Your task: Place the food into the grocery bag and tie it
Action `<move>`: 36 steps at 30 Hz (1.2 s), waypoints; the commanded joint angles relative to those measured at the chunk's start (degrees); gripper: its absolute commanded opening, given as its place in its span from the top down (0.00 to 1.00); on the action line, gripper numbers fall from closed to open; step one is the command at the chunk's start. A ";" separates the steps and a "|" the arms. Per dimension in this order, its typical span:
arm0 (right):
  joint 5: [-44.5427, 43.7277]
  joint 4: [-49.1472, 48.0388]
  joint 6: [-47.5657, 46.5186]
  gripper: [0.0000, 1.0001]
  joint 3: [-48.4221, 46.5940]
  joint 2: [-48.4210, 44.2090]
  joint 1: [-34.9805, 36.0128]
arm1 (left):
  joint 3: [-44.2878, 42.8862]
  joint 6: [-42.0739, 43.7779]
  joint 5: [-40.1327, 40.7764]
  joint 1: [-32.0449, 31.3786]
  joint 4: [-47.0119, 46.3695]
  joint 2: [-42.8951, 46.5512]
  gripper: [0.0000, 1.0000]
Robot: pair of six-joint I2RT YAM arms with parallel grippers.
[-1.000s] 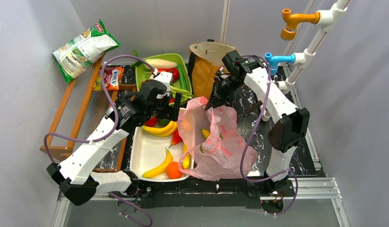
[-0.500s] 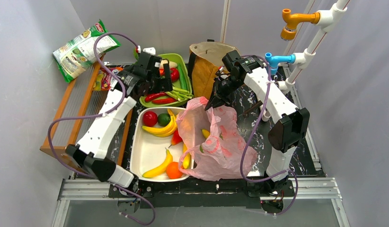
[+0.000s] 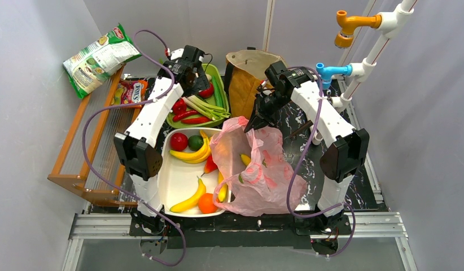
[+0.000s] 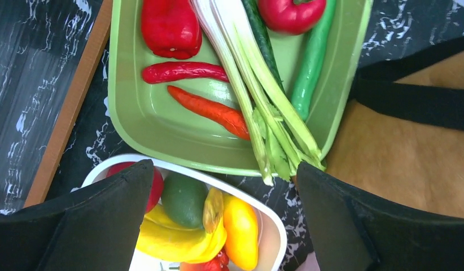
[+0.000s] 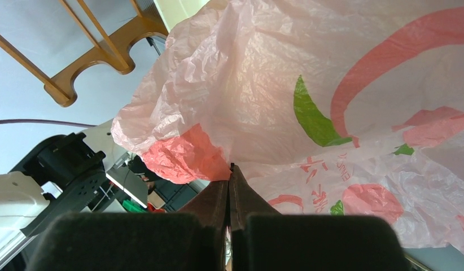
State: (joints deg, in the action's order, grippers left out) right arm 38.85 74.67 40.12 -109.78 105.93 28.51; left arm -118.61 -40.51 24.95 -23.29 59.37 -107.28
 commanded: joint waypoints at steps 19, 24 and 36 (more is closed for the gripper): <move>3.69 2.53 -5.96 0.99 -11.02 7.49 -3.40 | 5.65 19.70 -2.73 8.83 -20.61 -9.34 0.03; 6.28 4.25 -5.67 0.99 -16.52 10.50 -5.04 | 2.87 23.03 -4.04 11.59 -19.87 -12.19 0.02; 2.10 5.45 -3.55 0.99 -13.97 6.93 -6.54 | 7.26 22.96 -5.11 15.22 -22.75 -14.33 0.03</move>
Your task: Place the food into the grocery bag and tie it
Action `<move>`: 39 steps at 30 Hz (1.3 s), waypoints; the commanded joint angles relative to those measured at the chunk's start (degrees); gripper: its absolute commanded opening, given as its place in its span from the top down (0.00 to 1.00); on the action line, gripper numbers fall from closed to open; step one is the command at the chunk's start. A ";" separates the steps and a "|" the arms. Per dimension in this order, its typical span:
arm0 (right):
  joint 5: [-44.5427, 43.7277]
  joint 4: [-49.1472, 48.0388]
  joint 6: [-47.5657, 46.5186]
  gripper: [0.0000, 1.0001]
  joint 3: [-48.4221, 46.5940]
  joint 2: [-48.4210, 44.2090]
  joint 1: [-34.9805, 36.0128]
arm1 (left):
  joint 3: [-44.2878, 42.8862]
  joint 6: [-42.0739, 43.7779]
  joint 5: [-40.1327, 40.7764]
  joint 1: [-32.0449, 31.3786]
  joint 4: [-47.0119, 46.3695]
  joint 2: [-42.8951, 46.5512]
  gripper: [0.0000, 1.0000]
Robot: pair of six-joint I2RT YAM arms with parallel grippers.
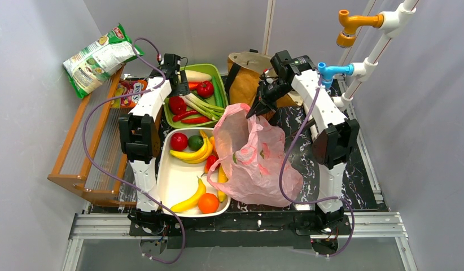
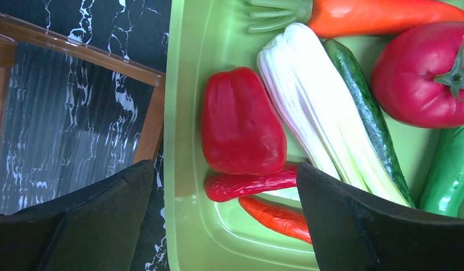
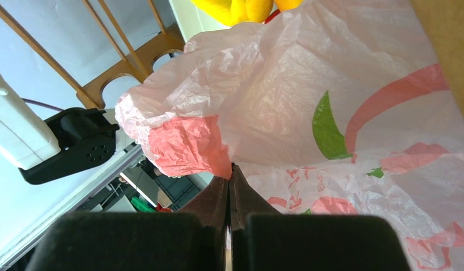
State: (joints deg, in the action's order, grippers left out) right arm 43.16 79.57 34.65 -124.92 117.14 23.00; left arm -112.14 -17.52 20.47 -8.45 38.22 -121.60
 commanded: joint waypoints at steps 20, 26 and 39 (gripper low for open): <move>-2.32 -1.83 -0.85 0.99 5.58 -12.10 -1.91 | 7.02 -1.98 -6.66 2.95 -6.06 -1.27 0.04; -0.51 -2.29 -0.71 0.99 5.81 -11.38 -1.78 | 8.41 -0.66 -8.16 4.17 -7.72 -1.78 0.04; -1.63 -4.42 0.17 0.99 9.89 -13.16 -1.82 | 6.30 -2.67 -2.56 4.99 -6.32 -4.01 0.28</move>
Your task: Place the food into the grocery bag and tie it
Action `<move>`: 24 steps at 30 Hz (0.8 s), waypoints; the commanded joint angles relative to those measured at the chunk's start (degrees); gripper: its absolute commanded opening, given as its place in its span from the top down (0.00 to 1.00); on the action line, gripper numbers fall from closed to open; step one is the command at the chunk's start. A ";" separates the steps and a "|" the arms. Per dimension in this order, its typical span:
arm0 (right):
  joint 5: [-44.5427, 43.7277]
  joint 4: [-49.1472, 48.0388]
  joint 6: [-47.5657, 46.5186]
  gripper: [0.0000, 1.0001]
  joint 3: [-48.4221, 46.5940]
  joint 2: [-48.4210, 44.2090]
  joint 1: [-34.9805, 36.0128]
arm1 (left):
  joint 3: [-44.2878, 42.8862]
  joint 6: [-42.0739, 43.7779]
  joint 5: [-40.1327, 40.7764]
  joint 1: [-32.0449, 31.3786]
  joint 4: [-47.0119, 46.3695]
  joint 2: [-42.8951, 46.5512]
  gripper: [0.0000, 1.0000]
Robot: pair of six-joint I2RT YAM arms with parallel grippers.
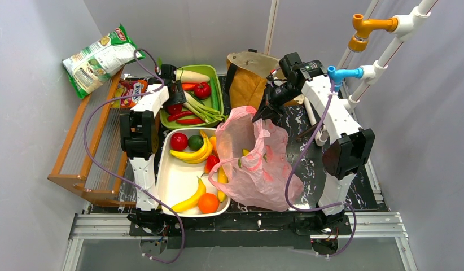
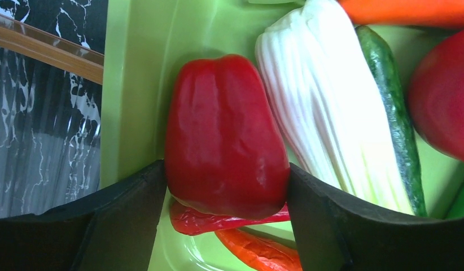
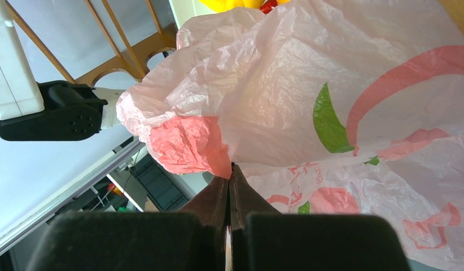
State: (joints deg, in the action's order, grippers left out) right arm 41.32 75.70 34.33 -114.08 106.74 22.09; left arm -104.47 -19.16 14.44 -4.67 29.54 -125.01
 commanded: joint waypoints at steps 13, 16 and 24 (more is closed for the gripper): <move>-0.07 -2.12 1.64 0.99 0.84 -3.93 -0.90 | -3.88 -2.15 -1.66 1.68 2.70 3.38 0.77; -0.05 -2.31 1.74 0.99 1.25 -4.08 -0.90 | -4.01 -4.19 -0.88 1.61 4.20 4.98 0.87; 0.10 -0.27 -0.65 0.99 0.27 -3.85 -0.90 | 0.81 -6.47 1.36 0.07 4.96 11.88 0.99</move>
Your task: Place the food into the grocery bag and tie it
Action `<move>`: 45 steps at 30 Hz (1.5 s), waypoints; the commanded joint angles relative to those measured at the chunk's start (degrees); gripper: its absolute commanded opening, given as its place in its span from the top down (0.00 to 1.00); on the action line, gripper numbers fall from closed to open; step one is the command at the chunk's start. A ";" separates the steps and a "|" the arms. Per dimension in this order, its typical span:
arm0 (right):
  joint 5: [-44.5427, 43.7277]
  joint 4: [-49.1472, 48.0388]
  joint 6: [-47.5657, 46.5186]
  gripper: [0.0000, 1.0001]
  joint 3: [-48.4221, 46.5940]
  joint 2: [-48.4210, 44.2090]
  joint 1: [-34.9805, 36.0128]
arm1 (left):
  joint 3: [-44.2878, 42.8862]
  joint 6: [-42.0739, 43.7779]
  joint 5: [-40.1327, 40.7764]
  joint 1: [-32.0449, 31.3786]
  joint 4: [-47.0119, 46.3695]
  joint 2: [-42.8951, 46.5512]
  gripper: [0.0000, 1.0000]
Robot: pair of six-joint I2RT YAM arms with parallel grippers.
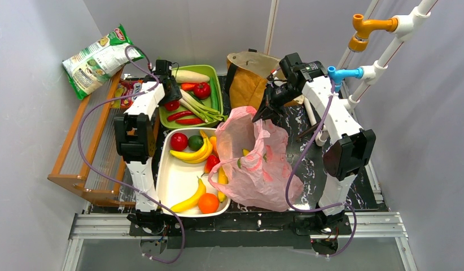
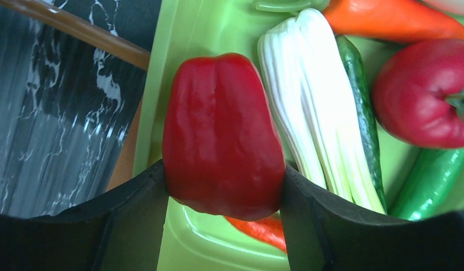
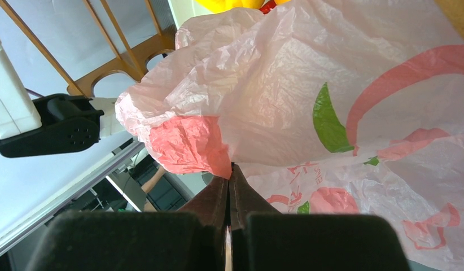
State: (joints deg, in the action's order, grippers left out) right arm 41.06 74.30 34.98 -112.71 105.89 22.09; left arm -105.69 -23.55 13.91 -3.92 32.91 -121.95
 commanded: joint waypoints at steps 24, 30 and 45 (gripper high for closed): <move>0.65 6.67 -7.33 0.99 -5.36 -1.11 -1.09 | 16.81 -3.29 -10.21 -6.25 -2.70 35.30 1.00; 0.86 5.15 -6.64 0.99 -2.91 -2.51 -1.08 | 22.37 0.15 -16.79 -8.06 -3.54 43.96 1.00; 1.13 2.82 -4.94 0.99 -0.50 -4.00 -1.08 | 26.00 8.94 -49.36 -12.04 1.72 57.69 1.00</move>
State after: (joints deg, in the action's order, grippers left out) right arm 41.12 78.85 28.67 -114.08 105.38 22.09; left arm -80.90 -17.30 -22.41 -15.29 32.16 -66.85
